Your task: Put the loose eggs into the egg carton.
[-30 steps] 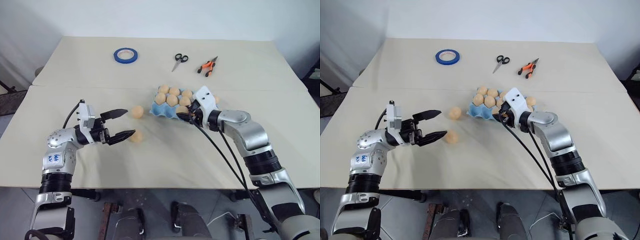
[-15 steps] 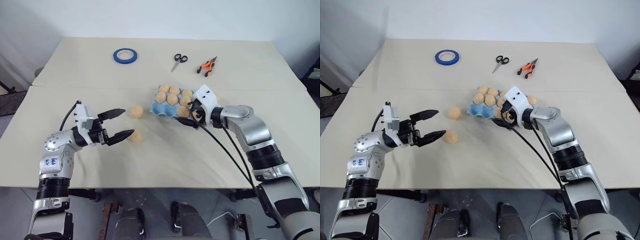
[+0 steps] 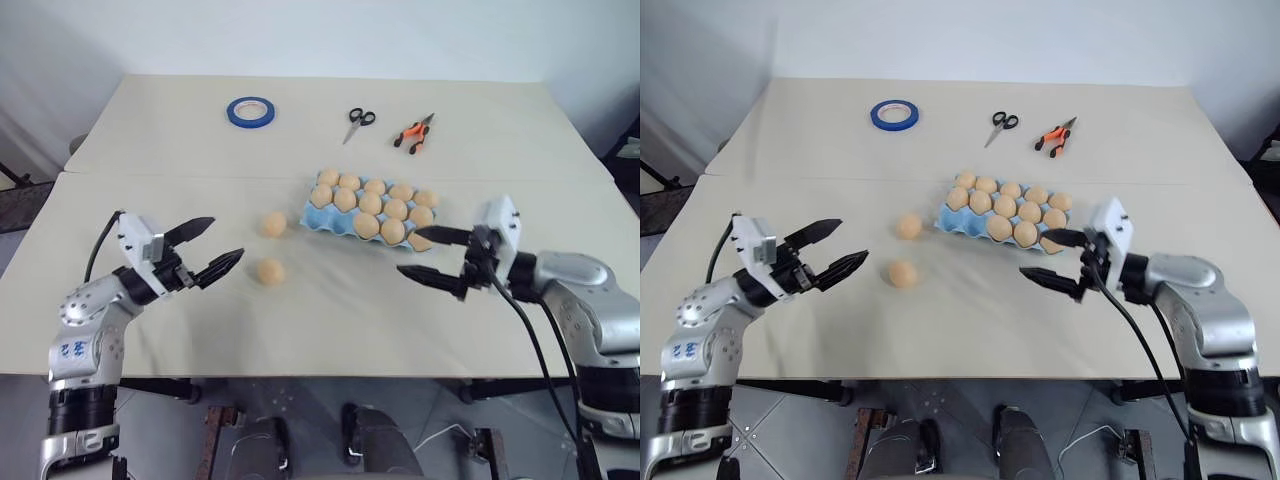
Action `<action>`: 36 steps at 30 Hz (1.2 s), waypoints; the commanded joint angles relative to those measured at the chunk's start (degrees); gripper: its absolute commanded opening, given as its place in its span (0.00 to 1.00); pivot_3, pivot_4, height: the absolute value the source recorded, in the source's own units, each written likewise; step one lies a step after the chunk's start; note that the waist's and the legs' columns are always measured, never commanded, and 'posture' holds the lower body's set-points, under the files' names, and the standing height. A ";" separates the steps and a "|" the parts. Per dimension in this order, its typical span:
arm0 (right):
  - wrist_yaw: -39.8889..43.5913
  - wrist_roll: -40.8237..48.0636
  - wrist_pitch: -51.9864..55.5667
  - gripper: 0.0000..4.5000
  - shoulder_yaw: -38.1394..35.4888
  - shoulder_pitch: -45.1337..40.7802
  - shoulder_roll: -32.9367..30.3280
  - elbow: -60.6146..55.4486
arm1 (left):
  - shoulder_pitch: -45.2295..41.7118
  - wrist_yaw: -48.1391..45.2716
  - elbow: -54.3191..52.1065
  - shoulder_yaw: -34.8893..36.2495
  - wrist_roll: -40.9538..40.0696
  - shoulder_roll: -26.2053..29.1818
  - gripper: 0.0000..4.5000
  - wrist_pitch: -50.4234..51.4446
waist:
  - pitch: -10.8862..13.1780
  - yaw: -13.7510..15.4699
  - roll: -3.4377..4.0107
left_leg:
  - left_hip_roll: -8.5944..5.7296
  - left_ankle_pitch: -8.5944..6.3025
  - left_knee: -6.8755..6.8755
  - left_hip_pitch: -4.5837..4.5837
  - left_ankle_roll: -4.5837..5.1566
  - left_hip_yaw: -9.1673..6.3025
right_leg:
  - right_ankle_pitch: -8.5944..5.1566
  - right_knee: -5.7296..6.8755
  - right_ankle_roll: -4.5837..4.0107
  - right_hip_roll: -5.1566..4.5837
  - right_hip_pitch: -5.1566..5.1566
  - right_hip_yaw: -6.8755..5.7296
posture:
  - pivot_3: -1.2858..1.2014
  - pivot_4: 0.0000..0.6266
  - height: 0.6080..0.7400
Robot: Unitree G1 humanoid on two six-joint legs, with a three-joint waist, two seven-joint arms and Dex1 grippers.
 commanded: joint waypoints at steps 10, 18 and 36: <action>5.01 3.67 -5.23 0.99 -5.18 9.72 -5.16 -1.59 | 19.59 15.96 -21.73 7.08 0.64 -2.53 1.00 4.57 | 0.00 -0.02 0.00 | 0.02 -0.01 0.06 0.10 -0.14 -0.04 | -0.05 0.05 -0.14 0.00 0.00 0.32 | 0.52 0.24 1.00; 4.25 3.11 -5.78 0.99 -3.84 7.55 -5.04 -0.19 | 17.00 18.48 -24.78 -2.42 1.99 -5.42 1.00 5.62 | 0.00 0.15 -0.01 | -0.10 -0.01 0.03 0.05 -0.13 -0.06 | -0.48 0.00 -0.90 -0.12 0.03 0.47 | 0.52 0.24 1.00; -0.03 3.06 -6.00 0.99 -3.63 9.75 -4.29 -3.96 | -0.89 20.48 -0.38 -19.43 15.98 -7.98 1.00 6.29 | -0.01 0.20 0.01 | -0.07 0.00 0.12 0.07 -0.13 -0.08 | -0.02 0.06 -0.09 0.04 0.03 0.10 | 0.52 0.24 1.00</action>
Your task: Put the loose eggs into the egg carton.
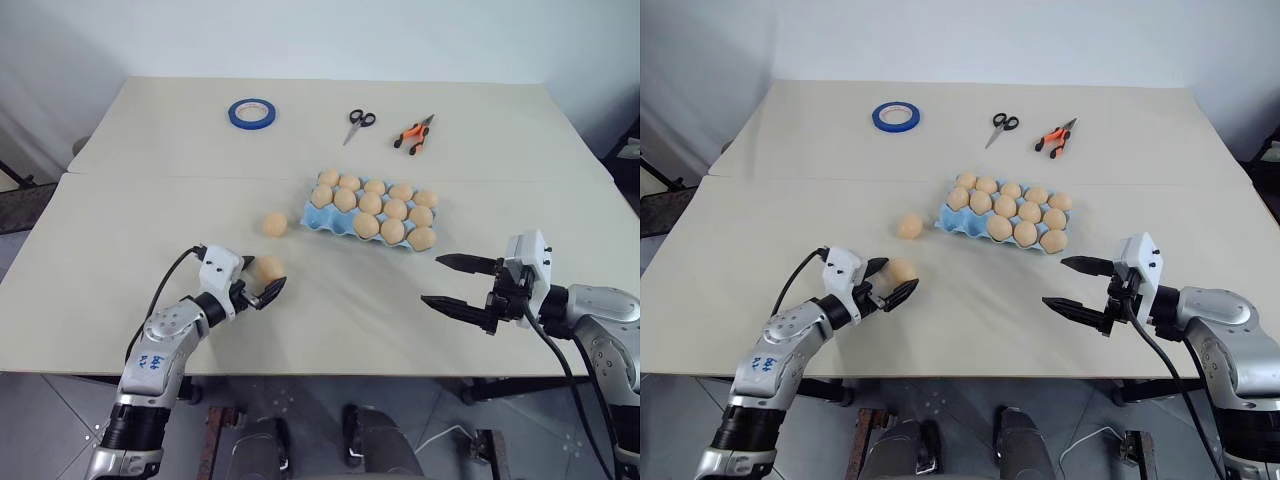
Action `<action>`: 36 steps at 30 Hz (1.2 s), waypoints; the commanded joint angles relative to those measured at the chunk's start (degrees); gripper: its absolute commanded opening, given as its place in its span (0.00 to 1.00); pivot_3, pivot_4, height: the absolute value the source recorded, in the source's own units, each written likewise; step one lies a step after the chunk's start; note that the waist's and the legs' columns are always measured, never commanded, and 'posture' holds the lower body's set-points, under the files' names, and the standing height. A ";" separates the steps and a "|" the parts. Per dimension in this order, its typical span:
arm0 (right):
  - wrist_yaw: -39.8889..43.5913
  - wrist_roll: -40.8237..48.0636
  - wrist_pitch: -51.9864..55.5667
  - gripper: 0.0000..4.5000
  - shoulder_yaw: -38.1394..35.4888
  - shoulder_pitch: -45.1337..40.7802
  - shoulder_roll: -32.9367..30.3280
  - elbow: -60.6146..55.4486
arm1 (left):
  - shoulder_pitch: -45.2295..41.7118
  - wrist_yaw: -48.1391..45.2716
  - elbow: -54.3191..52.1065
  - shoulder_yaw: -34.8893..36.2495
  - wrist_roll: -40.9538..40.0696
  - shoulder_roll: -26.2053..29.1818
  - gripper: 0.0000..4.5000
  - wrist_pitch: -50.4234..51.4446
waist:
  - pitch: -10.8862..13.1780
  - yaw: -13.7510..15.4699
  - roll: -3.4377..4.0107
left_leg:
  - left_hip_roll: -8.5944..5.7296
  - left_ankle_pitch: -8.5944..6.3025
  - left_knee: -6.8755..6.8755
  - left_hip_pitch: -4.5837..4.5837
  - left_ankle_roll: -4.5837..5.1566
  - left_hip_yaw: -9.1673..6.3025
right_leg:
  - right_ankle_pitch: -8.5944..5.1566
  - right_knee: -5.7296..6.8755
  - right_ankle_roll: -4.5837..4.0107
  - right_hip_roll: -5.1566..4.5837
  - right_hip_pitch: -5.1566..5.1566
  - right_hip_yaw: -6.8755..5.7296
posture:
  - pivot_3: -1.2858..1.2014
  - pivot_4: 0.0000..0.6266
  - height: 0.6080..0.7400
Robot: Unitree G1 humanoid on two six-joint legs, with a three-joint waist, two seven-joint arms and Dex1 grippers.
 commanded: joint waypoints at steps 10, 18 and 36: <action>-2.51 0.22 -1.46 1.00 -0.47 1.46 -0.04 -3.18 | -4.73 -3.23 6.97 -2.62 4.21 -1.69 0.50 -6.67 | -0.01 0.20 0.02 | -0.04 0.03 0.07 0.00 0.05 0.00 | 0.03 0.07 0.05 -0.12 0.02 -0.04 | 0.52 0.24 1.00; -3.03 0.41 -1.42 1.00 -0.46 1.39 -0.17 -3.10 | -6.62 -5.25 1.53 -3.67 1.63 -4.66 0.47 -4.94 | -0.01 0.36 0.01 | -0.09 0.04 0.06 -0.02 0.09 0.00 | 0.04 0.06 0.07 -0.16 0.02 -0.07 | 0.52 0.24 1.00; -6.09 0.37 -2.20 1.00 -0.62 2.06 0.75 -4.07 | -33.41 1.37 39.01 -5.05 8.78 -20.14 0.47 -22.74 | 0.01 1.49 -0.01 | -0.14 0.21 0.19 -0.08 0.48 -0.03 | 0.10 -0.02 0.18 0.21 0.08 -0.14 | 0.52 0.24 1.00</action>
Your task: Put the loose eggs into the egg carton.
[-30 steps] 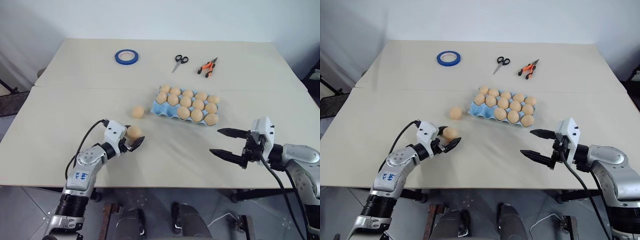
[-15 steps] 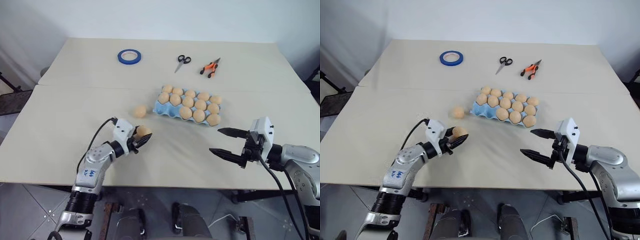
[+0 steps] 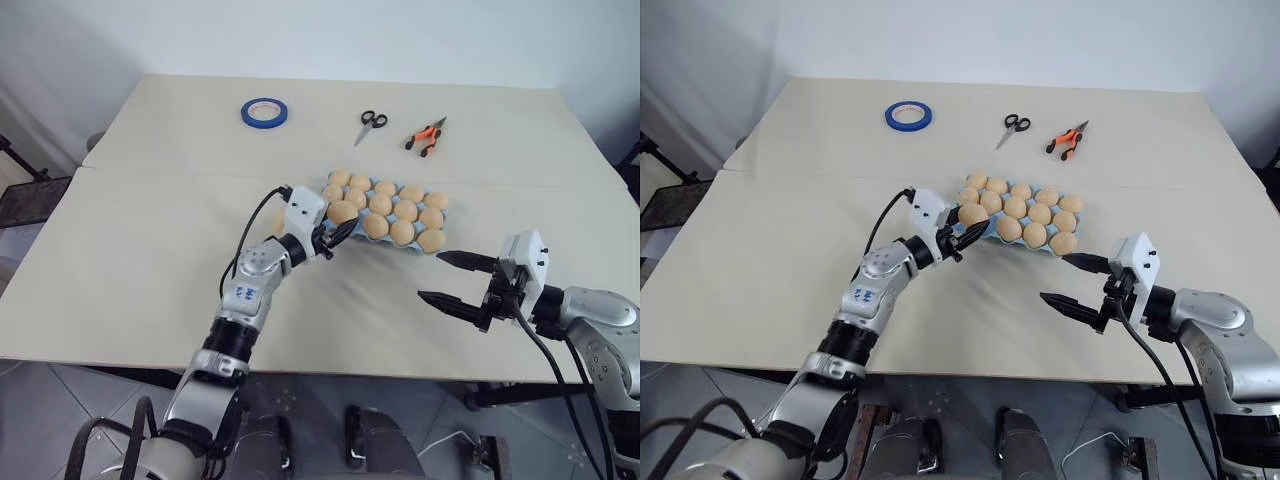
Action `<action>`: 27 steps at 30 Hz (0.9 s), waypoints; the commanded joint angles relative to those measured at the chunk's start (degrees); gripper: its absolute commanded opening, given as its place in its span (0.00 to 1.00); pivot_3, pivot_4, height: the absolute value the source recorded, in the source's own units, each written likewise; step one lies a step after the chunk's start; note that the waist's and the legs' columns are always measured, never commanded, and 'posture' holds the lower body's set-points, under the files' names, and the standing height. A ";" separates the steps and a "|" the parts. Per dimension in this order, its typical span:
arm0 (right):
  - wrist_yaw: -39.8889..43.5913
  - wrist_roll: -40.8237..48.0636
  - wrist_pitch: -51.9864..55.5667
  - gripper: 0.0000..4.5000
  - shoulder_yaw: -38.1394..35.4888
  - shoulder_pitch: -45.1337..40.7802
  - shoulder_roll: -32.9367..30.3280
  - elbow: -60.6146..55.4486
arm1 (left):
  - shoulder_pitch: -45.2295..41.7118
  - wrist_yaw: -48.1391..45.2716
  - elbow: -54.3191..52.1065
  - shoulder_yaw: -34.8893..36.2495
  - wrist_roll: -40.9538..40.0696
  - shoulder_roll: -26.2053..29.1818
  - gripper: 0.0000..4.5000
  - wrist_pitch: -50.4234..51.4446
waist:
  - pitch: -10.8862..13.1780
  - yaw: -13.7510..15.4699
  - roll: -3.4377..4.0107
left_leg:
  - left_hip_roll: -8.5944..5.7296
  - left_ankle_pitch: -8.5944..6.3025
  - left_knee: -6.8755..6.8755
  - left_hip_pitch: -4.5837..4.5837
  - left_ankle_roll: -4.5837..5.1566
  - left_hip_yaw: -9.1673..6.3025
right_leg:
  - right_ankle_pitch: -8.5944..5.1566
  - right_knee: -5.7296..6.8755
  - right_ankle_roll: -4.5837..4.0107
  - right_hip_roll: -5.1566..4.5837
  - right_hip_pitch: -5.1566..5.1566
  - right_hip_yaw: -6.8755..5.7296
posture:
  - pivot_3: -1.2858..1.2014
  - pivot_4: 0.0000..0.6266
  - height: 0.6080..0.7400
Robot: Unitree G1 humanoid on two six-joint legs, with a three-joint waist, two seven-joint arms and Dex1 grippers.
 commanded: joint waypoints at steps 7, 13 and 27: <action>-2.00 0.66 -0.90 1.00 -1.97 2.62 0.24 -3.46 | -6.18 -0.13 11.62 1.35 1.37 -1.46 0.82 -7.22 | 0.01 -0.12 -0.01 | 0.02 -0.01 -0.06 -0.02 -0.01 -0.01 | 0.00 -0.01 0.00 0.04 -0.04 -0.06 | 0.52 0.24 1.00; -2.44 0.54 -1.21 1.00 -1.65 2.82 0.40 -3.18 | -3.57 -1.11 7.34 0.55 2.29 -0.17 1.00 -5.64 | 0.01 -0.11 -0.01 | 0.01 -0.01 -0.02 -0.04 0.00 -0.02 | 0.00 -0.01 0.00 0.03 -0.03 -0.07 | 0.52 0.24 1.00; -1.84 -0.04 -1.82 1.00 -0.57 1.51 0.81 -1.60 | 16.62 -7.67 -26.69 5.20 -4.86 10.57 1.00 6.68 | -0.01 -0.28 0.01 | 0.11 0.03 -0.04 0.06 -0.08 0.01 | -0.03 0.18 -0.06 0.06 -0.04 0.03 | 0.52 0.24 1.00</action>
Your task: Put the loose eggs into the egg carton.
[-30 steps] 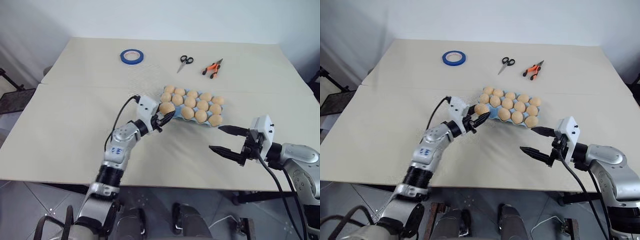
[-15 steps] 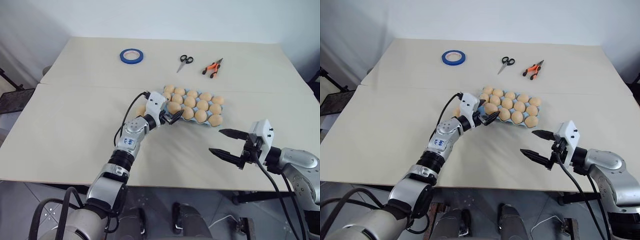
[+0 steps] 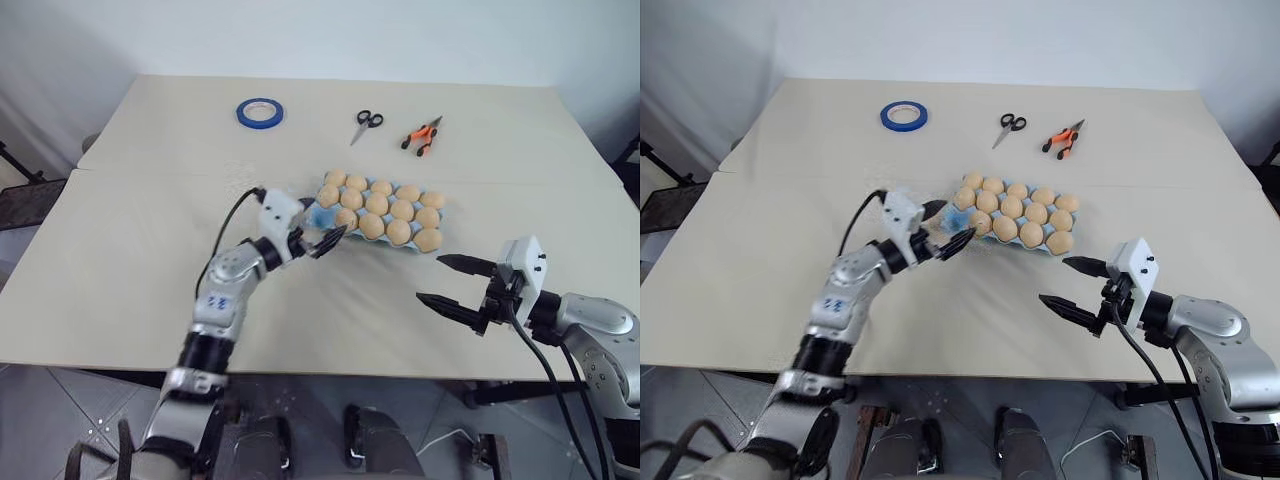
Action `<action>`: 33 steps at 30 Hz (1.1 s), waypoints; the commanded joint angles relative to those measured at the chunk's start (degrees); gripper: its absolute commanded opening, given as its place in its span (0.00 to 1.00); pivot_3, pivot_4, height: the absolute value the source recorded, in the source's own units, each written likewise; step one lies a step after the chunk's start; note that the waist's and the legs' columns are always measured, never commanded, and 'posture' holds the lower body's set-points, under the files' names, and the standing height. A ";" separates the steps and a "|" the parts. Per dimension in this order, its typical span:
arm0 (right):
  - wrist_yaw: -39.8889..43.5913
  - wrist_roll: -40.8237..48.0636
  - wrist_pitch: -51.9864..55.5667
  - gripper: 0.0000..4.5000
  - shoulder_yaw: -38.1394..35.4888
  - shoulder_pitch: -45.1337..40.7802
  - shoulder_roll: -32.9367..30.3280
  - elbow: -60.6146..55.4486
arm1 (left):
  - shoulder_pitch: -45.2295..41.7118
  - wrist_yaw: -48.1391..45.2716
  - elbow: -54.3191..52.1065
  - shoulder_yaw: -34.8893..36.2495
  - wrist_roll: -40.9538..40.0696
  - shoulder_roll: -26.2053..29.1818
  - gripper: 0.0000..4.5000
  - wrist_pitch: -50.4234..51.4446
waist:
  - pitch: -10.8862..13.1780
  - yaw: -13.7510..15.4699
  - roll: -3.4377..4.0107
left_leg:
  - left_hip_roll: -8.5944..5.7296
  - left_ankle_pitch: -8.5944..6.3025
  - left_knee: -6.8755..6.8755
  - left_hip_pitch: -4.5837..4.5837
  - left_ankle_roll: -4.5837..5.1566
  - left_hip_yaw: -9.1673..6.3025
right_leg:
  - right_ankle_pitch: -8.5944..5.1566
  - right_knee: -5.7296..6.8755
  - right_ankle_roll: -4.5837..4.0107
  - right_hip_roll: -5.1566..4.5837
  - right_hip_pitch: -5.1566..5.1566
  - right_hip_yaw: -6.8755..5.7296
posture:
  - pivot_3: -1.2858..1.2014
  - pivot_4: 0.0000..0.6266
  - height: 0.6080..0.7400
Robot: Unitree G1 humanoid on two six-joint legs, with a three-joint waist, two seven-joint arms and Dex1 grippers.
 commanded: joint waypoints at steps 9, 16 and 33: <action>0.57 0.71 -0.93 1.00 -0.22 -0.18 0.48 -0.53 | 19.23 -6.33 -18.11 11.66 -9.53 13.79 1.00 7.46 | 0.00 -0.05 0.01 | -0.04 -0.13 0.03 0.01 -0.20 0.00 | 0.01 0.01 0.00 -0.35 0.04 0.07 | 0.52 0.24 1.00; 1.22 0.15 -1.17 1.00 1.04 -2.93 0.56 1.60 | 16.52 -6.15 -15.51 13.83 -10.36 16.04 1.00 6.98 | 0.00 0.37 0.01 | -0.04 -0.14 0.03 -0.01 -0.28 -0.04 | -0.04 0.01 -0.10 -0.47 -0.01 -0.05 | 0.52 0.24 1.00; 0.61 -0.13 -1.65 1.00 1.40 -2.75 0.78 1.24 | -10.20 -5.48 16.84 3.64 -1.77 10.38 1.00 3.39 | 0.00 0.13 0.01 | -0.07 -0.01 0.00 -0.04 0.03 0.02 | 0.06 -0.10 0.01 -0.14 0.02 -0.10 | 0.52 0.24 1.00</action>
